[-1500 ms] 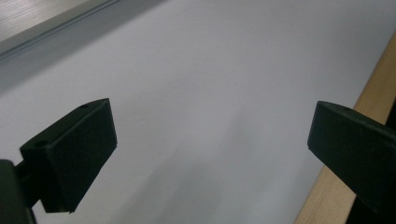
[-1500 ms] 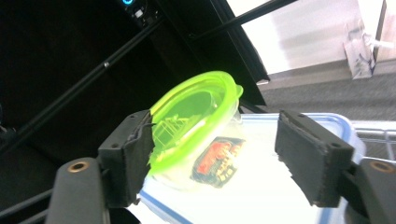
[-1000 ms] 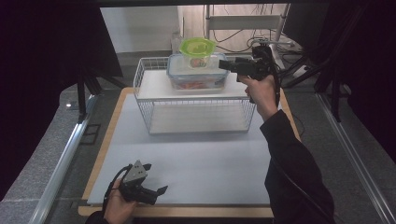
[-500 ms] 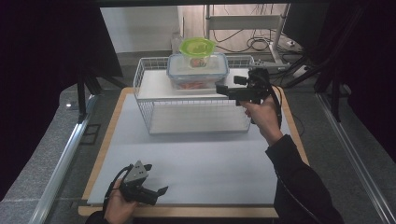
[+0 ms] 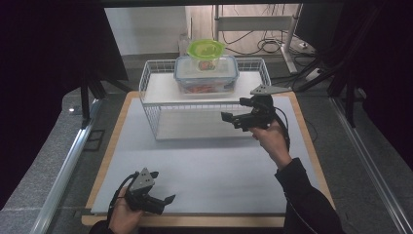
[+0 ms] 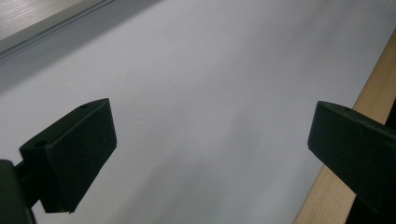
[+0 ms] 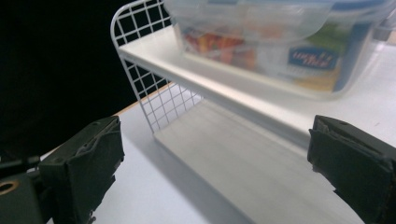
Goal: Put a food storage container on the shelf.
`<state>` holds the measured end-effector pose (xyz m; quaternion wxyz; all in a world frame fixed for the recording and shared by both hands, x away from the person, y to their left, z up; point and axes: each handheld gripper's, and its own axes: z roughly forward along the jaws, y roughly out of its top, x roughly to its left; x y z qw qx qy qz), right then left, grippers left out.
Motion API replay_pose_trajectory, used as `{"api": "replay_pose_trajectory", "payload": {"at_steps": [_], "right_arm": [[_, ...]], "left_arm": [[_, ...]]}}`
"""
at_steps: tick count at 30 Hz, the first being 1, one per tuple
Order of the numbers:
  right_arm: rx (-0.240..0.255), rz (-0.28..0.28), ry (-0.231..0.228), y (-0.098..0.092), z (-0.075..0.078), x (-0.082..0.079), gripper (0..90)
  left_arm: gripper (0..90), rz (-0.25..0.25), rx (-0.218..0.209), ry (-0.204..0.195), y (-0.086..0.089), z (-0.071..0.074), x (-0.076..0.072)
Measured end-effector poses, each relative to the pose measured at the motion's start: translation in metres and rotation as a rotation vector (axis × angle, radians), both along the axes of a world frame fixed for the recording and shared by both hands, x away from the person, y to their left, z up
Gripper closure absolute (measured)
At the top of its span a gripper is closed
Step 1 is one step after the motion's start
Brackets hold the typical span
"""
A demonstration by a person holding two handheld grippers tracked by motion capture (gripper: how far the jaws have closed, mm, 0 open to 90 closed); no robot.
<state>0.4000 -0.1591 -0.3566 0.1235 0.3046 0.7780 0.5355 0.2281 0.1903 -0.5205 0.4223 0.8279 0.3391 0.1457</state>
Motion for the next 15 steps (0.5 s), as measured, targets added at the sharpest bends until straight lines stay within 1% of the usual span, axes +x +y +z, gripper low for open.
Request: {"api": "replay_pose_trajectory", "payload": {"at_steps": [3, 7, 10, 12, 15], "right_arm": [[-0.009, 0.005, -0.003, 0.001, -0.007, -0.005, 3.3], [-0.037, 0.005, -0.012, 0.001, -0.018, -0.012, 2.0], [-0.042, 0.003, -0.018, -0.001, -0.024, -0.017, 1.0], [-0.043, 0.004, -0.014, -0.003, -0.029, -0.019, 0.6], [-0.069, 0.004, -0.013, -0.004, -0.038, -0.023, 0.0]], "left_arm": [[1.2, 0.001, 0.0, 0.0, 0.0, 0.0, 0.0], [1.3, 0.001, 0.001, 0.001, 0.0, 0.0, 0.0], [1.3, 0.0, 0.004, 0.001, 0.0, 0.0, 0.0], [1.3, 0.0, 0.005, 0.0, 0.0, 0.0, 0.0], [1.3, -0.002, 0.005, -0.002, 0.0, 0.0, 0.0]]}}
